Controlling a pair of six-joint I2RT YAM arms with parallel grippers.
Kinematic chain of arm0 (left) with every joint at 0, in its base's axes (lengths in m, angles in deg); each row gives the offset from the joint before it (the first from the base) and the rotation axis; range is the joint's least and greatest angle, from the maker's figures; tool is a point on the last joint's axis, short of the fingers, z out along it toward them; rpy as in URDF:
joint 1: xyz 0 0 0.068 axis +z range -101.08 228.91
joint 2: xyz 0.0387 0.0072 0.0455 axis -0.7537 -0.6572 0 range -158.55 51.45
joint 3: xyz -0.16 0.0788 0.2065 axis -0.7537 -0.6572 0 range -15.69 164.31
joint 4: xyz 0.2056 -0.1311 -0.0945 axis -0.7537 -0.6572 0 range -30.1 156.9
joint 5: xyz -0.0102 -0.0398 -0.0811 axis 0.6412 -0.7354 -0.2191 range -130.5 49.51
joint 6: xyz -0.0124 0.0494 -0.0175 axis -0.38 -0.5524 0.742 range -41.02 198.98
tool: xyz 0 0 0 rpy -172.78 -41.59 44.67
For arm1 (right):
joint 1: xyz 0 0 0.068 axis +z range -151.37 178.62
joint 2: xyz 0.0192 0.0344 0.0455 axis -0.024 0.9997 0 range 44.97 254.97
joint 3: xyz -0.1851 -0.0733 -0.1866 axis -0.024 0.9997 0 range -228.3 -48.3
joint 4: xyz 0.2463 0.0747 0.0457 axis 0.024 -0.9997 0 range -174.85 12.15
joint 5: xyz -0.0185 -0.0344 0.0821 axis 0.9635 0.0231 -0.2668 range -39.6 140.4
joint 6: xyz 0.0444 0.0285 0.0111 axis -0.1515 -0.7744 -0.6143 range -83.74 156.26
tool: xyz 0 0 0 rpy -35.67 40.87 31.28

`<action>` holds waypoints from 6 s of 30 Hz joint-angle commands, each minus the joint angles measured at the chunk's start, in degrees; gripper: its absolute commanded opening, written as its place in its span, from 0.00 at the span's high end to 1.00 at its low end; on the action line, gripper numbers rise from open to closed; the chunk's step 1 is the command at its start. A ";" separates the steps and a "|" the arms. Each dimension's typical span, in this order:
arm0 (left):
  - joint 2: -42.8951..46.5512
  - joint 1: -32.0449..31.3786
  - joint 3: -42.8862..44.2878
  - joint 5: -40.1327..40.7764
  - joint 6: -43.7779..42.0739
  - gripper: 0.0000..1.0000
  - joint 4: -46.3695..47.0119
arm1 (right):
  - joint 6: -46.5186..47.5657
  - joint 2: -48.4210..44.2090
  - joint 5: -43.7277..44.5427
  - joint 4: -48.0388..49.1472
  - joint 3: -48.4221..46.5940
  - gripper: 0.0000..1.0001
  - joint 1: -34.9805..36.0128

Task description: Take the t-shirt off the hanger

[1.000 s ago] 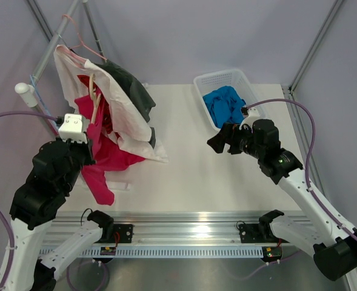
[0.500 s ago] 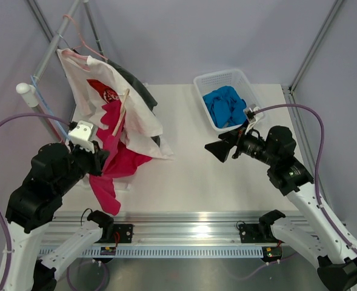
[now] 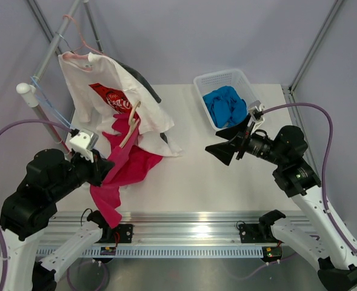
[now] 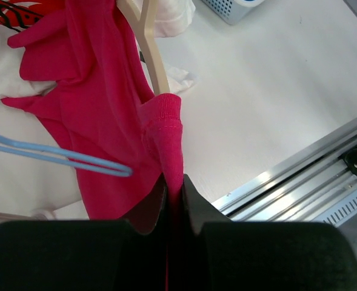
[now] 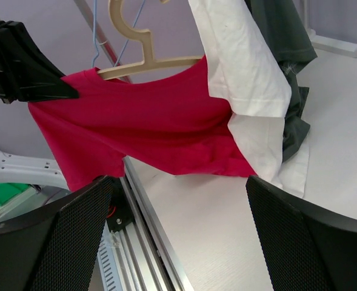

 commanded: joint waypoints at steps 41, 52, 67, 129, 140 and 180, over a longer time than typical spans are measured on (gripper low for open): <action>0.05 -0.45 -25.96 -38.19 22.47 1.00 59.84 | -2.36 -1.62 11.21 10.85 2.71 0.05 0.39; -7.78 -1.95 -27.99 -37.15 22.83 1.00 67.95 | -0.42 5.15 11.23 18.58 2.62 0.06 0.39; -9.19 -7.74 -28.61 -31.61 21.86 1.00 68.31 | 6.78 11.29 21.49 11.12 -3.87 0.06 8.73; -2.77 -15.66 -19.55 -16.73 12.37 0.40 40.18 | 8.10 1.81 53.24 -3.91 -12.93 1.00 9.97; -3.83 -15.66 -19.29 -16.84 11.93 0.14 40.18 | 5.20 2.34 48.14 -6.37 -16.00 1.00 9.88; -2.07 -15.66 -22.72 -7.71 7.26 1.00 36.85 | 5.03 1.55 57.95 -9.98 -19.87 1.00 9.88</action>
